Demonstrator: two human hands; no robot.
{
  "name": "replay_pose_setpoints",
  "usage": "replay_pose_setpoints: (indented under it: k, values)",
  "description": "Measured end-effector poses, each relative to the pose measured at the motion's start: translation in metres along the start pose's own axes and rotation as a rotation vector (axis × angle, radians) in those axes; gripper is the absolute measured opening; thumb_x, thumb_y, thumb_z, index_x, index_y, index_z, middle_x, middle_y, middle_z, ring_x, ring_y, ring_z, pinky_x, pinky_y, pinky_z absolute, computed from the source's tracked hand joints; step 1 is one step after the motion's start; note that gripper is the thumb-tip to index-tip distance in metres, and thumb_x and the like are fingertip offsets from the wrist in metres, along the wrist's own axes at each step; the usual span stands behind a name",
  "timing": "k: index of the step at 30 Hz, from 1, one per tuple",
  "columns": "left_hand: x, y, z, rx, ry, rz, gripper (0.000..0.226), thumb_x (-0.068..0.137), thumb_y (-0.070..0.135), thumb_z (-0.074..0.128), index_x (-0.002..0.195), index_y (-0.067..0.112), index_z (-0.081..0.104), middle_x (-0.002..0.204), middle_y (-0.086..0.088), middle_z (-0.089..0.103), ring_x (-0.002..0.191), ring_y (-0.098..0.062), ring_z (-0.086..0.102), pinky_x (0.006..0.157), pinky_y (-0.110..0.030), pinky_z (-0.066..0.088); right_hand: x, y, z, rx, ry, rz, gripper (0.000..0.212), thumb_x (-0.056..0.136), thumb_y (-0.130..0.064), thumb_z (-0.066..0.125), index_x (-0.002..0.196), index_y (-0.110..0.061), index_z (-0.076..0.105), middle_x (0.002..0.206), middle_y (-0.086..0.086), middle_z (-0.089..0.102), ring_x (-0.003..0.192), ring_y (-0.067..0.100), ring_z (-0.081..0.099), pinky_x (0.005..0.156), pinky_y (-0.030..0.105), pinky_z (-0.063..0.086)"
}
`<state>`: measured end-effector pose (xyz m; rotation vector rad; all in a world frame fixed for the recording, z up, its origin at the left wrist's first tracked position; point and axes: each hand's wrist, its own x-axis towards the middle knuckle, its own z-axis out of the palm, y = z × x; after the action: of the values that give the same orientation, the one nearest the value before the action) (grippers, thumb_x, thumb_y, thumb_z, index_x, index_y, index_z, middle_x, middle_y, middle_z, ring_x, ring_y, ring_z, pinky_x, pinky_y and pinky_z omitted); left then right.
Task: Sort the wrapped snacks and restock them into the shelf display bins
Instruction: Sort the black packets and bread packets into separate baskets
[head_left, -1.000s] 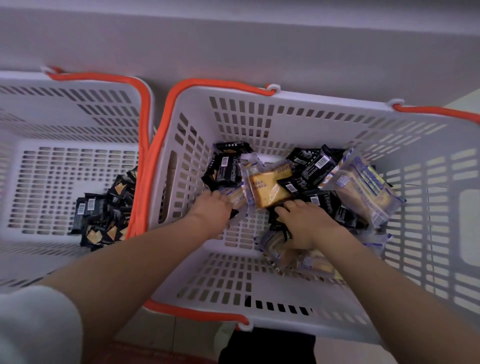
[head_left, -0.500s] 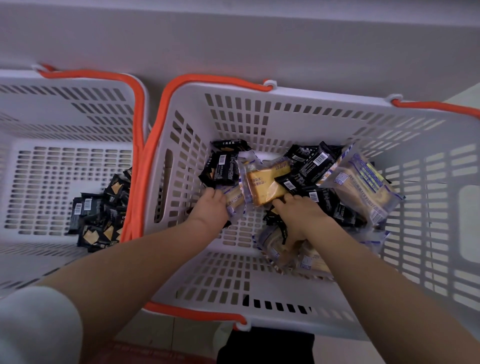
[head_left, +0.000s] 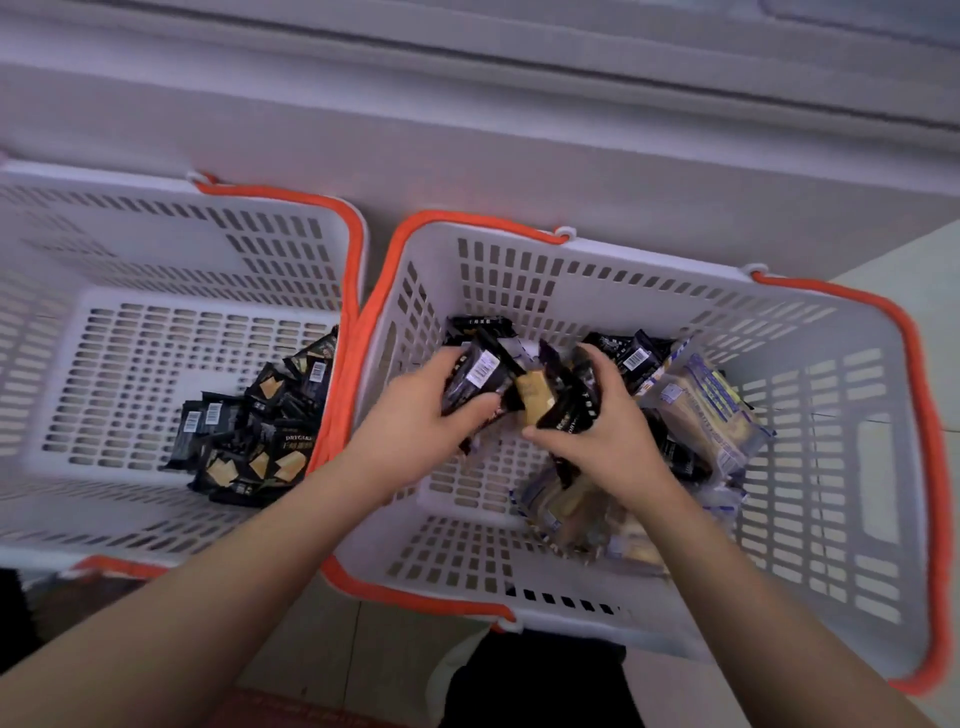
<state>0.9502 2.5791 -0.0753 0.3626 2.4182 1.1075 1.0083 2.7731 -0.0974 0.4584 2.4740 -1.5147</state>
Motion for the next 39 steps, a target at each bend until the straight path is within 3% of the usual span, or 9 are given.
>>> replay_pose_setpoints:
  k: [2, 6, 10, 14, 16, 22, 28, 34, 39]
  values:
    - [-0.013, -0.004, -0.020, -0.264, 0.096, -0.063, 0.023, 0.086, 0.038, 0.059, 0.108, 0.043, 0.053, 0.090, 0.029, 0.061, 0.083, 0.016, 0.056, 0.071, -0.004, 0.043, 0.003, -0.035, 0.010, 0.024, -0.062, -0.047, 0.096, 0.059, -0.037, 0.084, 0.139, -0.032, 0.029, 0.108, -0.046, 0.031, 0.091, -0.038, 0.034, 0.071, -0.013, 0.025]
    - [-0.040, -0.023, -0.059, -0.688, 0.264, -0.248, 0.019, 0.090, 0.024, 0.055, 0.091, 0.041, 0.064, 0.093, 0.010, 0.072, 0.088, -0.009, 0.067, 0.077, -0.032, 0.050, 0.015, -0.115, 0.045, -0.097, -0.243, -0.219, 0.097, 0.060, -0.043, 0.083, 0.139, -0.027, 0.030, 0.117, -0.028, 0.039, 0.104, -0.014, 0.038, 0.078, -0.001, 0.033]
    - [-0.067, -0.059, -0.095, -0.637, 0.402, -0.427, 0.016, 0.089, 0.024, 0.052, 0.087, 0.037, 0.061, 0.088, 0.004, 0.070, 0.078, -0.013, 0.066, 0.063, -0.032, 0.049, 0.030, -0.162, 0.096, -0.446, -0.395, -0.410, 0.099, 0.063, -0.046, 0.081, 0.141, -0.023, 0.024, 0.137, -0.001, 0.045, 0.121, 0.019, 0.048, 0.091, 0.035, 0.047]
    - [-0.090, -0.101, -0.113, -0.457, 0.444, -0.556, 0.012, 0.087, 0.021, 0.055, 0.098, 0.020, 0.058, 0.092, -0.002, 0.066, 0.086, -0.020, 0.061, 0.066, -0.032, 0.045, 0.040, -0.165, 0.150, -1.162, -0.465, -0.649, 0.101, 0.071, -0.049, 0.074, 0.146, -0.017, 0.014, 0.135, 0.010, 0.044, 0.122, 0.032, 0.045, 0.095, 0.042, 0.040]
    - [-0.095, -0.116, -0.116, -0.392, 0.444, -0.579, 0.022, 0.086, 0.019, 0.057, 0.106, 0.013, 0.059, 0.095, -0.006, 0.066, 0.088, -0.021, 0.060, 0.062, -0.029, 0.039, 0.038, -0.162, 0.172, -1.293, -0.479, -0.669, 0.095, 0.076, -0.043, 0.071, 0.146, -0.015, 0.013, 0.136, 0.011, 0.046, 0.122, 0.032, 0.045, 0.097, 0.043, 0.037]
    - [-0.087, -0.130, -0.106, -0.136, 0.473, -0.469, 0.042, 0.081, 0.023, 0.066, 0.120, 0.015, 0.052, 0.103, -0.001, 0.065, 0.093, -0.021, 0.063, 0.071, -0.027, 0.043, 0.028, -0.158, 0.184, -1.250, -0.519, -0.708, 0.064, 0.084, -0.044, 0.061, 0.134, -0.010, 0.039, 0.130, 0.009, 0.048, 0.121, 0.028, 0.045, 0.097, 0.039, 0.036]
    - [-0.077, -0.138, -0.084, 0.207, -0.149, -0.402, 0.047, 0.088, 0.025, 0.057, 0.131, 0.012, 0.043, 0.122, -0.008, 0.060, 0.108, -0.023, 0.058, 0.090, -0.033, 0.046, 0.035, -0.151, 0.138, -1.068, -0.397, -0.732, 0.034, 0.095, -0.026, 0.043, 0.124, -0.011, 0.050, 0.128, 0.005, 0.052, 0.123, 0.024, 0.043, 0.102, 0.036, 0.033]
    - [-0.070, -0.080, -0.086, -0.018, 0.289, -0.044, 0.026, 0.090, 0.012, 0.050, 0.114, 0.015, 0.059, 0.105, 0.004, 0.061, 0.089, -0.009, 0.056, 0.081, -0.027, 0.047, 0.038, -0.120, 0.091, -0.914, -0.196, -0.629, 0.027, 0.091, -0.016, 0.049, 0.117, -0.010, 0.058, 0.124, 0.005, 0.056, 0.119, 0.023, 0.048, 0.098, 0.036, 0.036]
    - [-0.047, -0.018, -0.065, 0.076, 0.092, 0.299, 0.023, 0.090, 0.012, 0.052, 0.111, 0.010, 0.061, 0.107, -0.002, 0.061, 0.100, -0.014, 0.054, 0.086, -0.024, 0.041, 0.031, -0.060, 0.052, -0.899, -0.177, -0.372, 0.031, 0.092, -0.018, 0.048, 0.123, -0.012, 0.052, 0.126, 0.005, 0.051, 0.117, 0.024, 0.047, 0.095, 0.035, 0.040]
